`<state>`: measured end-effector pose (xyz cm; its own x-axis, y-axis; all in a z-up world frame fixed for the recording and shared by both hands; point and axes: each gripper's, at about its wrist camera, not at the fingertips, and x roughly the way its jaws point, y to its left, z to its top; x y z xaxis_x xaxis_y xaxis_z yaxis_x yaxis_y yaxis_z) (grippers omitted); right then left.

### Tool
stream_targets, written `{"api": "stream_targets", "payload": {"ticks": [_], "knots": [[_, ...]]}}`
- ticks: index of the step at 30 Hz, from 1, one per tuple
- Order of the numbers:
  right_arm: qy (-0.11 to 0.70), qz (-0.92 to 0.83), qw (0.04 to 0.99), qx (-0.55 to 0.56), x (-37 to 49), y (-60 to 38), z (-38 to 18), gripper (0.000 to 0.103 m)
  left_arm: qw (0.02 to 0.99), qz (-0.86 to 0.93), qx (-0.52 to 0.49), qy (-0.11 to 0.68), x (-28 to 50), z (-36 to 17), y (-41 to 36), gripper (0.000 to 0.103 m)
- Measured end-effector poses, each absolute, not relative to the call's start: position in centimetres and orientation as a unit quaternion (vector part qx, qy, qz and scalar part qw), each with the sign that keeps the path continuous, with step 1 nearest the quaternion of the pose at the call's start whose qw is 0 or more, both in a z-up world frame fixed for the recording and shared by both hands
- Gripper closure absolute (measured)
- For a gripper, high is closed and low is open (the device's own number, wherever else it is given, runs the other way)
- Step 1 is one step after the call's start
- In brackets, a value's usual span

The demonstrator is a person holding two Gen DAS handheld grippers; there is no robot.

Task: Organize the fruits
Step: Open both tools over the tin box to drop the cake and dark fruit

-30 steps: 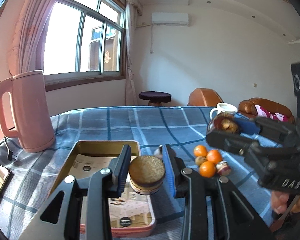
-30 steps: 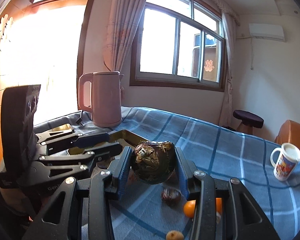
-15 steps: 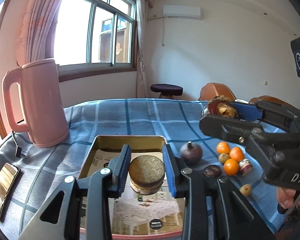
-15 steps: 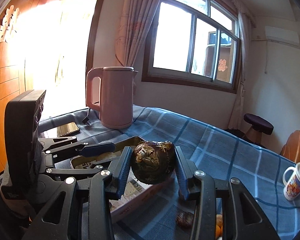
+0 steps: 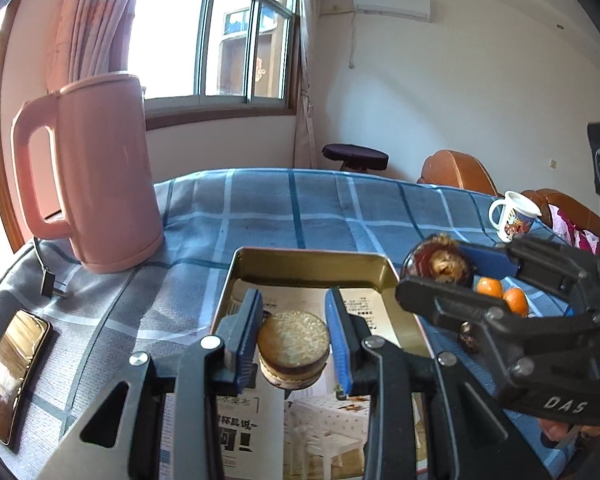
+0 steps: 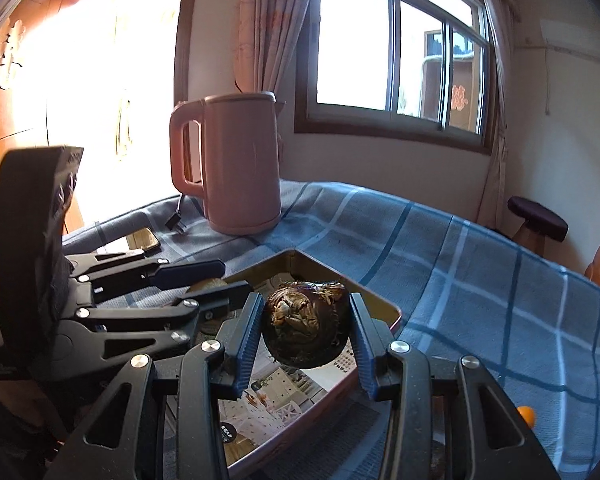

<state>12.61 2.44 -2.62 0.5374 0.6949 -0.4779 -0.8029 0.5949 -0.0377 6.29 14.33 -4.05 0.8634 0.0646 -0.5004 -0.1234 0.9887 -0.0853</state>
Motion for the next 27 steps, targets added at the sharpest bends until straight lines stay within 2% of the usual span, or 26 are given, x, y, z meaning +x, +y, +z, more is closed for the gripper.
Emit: {"api": "stream_targets", "payload": {"ticks": [27], "knots": [[0.287,0.422,0.848,-0.141,14.8,5.1,-6.8,0.059,0.944,0.065,-0.052,0.32,8.7,-6.0,15.5,0.069]]}}
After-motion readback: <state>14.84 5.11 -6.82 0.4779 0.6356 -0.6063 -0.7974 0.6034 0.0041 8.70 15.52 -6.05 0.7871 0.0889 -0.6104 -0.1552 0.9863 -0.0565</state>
